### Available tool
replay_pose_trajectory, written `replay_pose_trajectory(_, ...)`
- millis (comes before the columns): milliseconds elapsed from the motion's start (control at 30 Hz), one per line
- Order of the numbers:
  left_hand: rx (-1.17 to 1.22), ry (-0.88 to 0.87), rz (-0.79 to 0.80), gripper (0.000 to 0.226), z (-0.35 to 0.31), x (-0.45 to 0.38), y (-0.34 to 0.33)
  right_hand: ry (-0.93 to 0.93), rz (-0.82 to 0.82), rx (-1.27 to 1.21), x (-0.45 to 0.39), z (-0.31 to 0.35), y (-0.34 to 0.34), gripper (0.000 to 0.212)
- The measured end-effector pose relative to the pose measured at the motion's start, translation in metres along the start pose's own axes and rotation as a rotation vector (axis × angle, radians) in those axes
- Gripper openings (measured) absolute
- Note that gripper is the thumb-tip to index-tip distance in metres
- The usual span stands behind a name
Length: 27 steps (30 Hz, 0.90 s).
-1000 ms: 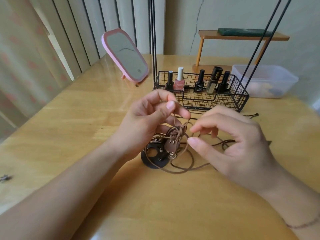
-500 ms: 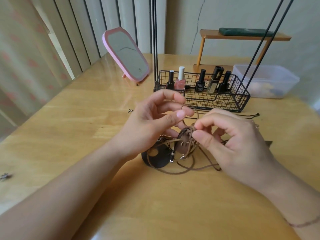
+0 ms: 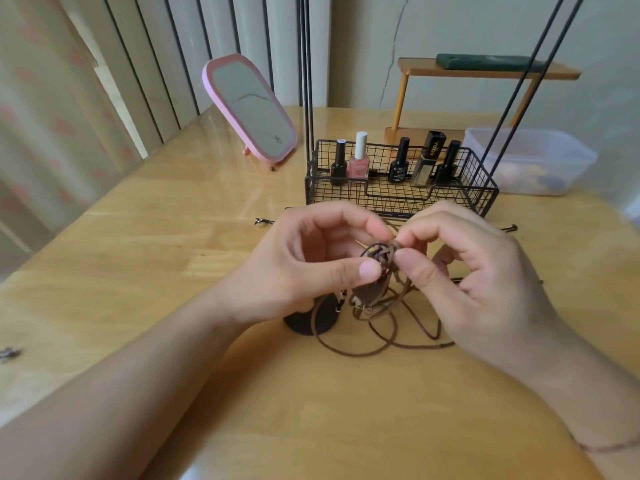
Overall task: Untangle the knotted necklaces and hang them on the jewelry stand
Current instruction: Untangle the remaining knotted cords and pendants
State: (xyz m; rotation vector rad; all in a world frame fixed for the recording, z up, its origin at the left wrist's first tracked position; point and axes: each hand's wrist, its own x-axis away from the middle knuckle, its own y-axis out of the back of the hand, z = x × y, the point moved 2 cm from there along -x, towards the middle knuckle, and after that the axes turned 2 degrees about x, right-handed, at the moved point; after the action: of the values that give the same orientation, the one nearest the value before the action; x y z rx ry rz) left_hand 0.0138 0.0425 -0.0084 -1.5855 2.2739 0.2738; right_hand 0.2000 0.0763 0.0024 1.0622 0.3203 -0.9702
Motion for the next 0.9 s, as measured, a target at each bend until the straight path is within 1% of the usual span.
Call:
replay_pose_trajectory(100, 0.005, -0.007, -0.020, 0.022, 0.0011, -0.0008, -0.0014, 0.017, 0.007, 0.010, 0.0001, 0.0000, 0.0004, 0.004)
replay_pose_trajectory(300, -0.015, -0.028, -0.046, 0.022, 0.0025, -0.0019, -0.0019, 0.012, 0.022, 0.001, 0.0011, -0.0008, -0.0009, 0.005)
replay_pose_trajectory(433, -0.016, -0.007, -0.083, 0.024, 0.0040, -0.0014, -0.0007, -0.061, 0.038, -0.104, 0.0030, -0.0012, -0.0016, 0.012)
replay_pose_trajectory(500, -0.013, 0.002, -0.088, 0.024, 0.0037, -0.0017, -0.0009, -0.091, 0.031, -0.129, 0.0033, -0.0012, -0.0010, 0.011)
replay_pose_trajectory(767, 0.080, 0.078, -0.053, 0.041, 0.0044, -0.0033, 0.0035, -0.142, -0.047, -0.075, 0.0039, -0.0068, 0.0019, 0.007)
replay_pose_trajectory(833, 0.104, 0.086, -0.071, 0.043, 0.0047, -0.0038, 0.0045, -0.101, -0.068, -0.051, 0.0030, -0.0054, 0.0043, 0.009)
replay_pose_trajectory(900, 0.091, 0.095, -0.094, 0.046, 0.0053, -0.0041, 0.0050, -0.024, -0.071, 0.033, 0.0019, -0.0036, 0.0069, 0.008)
